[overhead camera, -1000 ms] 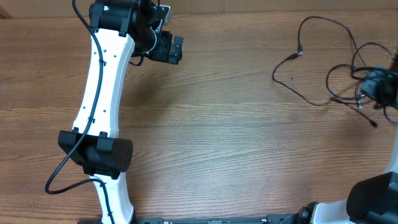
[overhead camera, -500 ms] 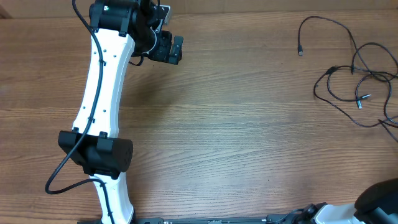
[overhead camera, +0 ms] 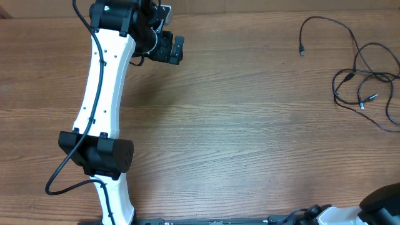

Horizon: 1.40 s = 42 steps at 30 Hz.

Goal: Untangle cables
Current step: 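Release the black cable at upper right and lift the right gripper away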

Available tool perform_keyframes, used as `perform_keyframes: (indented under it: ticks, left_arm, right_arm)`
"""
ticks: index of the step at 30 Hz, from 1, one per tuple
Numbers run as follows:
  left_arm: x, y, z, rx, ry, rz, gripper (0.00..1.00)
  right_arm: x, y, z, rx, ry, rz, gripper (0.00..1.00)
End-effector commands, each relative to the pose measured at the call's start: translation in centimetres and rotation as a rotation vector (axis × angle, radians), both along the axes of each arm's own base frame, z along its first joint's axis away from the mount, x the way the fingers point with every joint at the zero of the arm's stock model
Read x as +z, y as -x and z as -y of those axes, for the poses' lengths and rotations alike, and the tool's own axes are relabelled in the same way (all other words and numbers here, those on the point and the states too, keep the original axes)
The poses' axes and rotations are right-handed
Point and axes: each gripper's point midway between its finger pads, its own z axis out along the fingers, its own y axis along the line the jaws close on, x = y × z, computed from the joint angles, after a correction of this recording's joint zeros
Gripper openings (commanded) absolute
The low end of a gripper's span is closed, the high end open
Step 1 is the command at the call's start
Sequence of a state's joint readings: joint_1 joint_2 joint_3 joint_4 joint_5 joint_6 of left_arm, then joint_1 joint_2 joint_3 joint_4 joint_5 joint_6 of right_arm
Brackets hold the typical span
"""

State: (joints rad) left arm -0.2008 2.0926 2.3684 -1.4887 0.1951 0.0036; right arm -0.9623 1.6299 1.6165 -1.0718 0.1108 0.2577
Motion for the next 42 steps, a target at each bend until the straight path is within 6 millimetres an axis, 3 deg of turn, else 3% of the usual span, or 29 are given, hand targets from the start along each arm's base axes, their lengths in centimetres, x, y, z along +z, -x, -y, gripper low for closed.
perform_keyframes:
  ticks: [1, 6, 12, 16, 20, 21, 23, 27, 32, 36, 42]
  left_arm:
    - [1.4, 0.2, 0.3, -0.021, 0.013, 0.039, 1.0]
    - [1.4, 0.2, 0.3, -0.021, 0.013, 0.039, 1.0]
    - [1.4, 0.2, 0.3, -0.021, 0.013, 0.039, 1.0]
    - [1.4, 0.2, 0.3, -0.021, 0.013, 0.039, 1.0]
    - [1.4, 0.2, 0.3, -0.021, 0.013, 0.039, 1.0]
    - [1.4, 0.2, 0.3, -0.021, 0.013, 0.039, 1.0]
    - [1.4, 0.2, 0.3, -0.021, 0.013, 0.039, 1.0]
    - [1.4, 0.2, 0.3, -0.021, 0.013, 0.039, 1.0]
    - [1.4, 0.2, 0.3, -0.021, 0.013, 0.039, 1.0]
    - [1.4, 0.2, 0.3, -0.021, 0.013, 0.039, 1.0]
    - [1.4, 0.2, 0.3, -0.021, 0.013, 0.039, 1.0]
  right_arm:
    - [2.8, -0.2, 1.1, -0.017, 0.092, 0.055, 0.06]
    - [3.4, -0.6, 1.7, -0.017, 0.125, 0.078, 0.09]
    - [3.3, -0.7, 1.6, -0.011, 0.117, 0.082, 0.66]
    - [3.2, -1.6, 1.0, 0.024, 0.085, 0.121, 0.77]
    - [3.3, -4.0, -0.7, 0.164, 0.032, 0.203, 0.85]
    - [3.5, -4.7, -1.2, 0.218, 0.028, 0.217, 0.91]
    - [3.7, -6.4, -2.7, 0.34, 0.024, 0.239, 1.0]
    - [3.7, -8.9, -5.2, 0.482, 0.031, 0.226, 1.0]
    - [3.7, -12.9, -10.1, 0.667, 0.035, 0.211, 1.0]
    - [3.3, -16.9, -17.0, 0.858, -0.013, 0.228, 1.0]
    - [2.0, -20.1, -25.7, 1.076, -0.086, 0.226, 1.0]
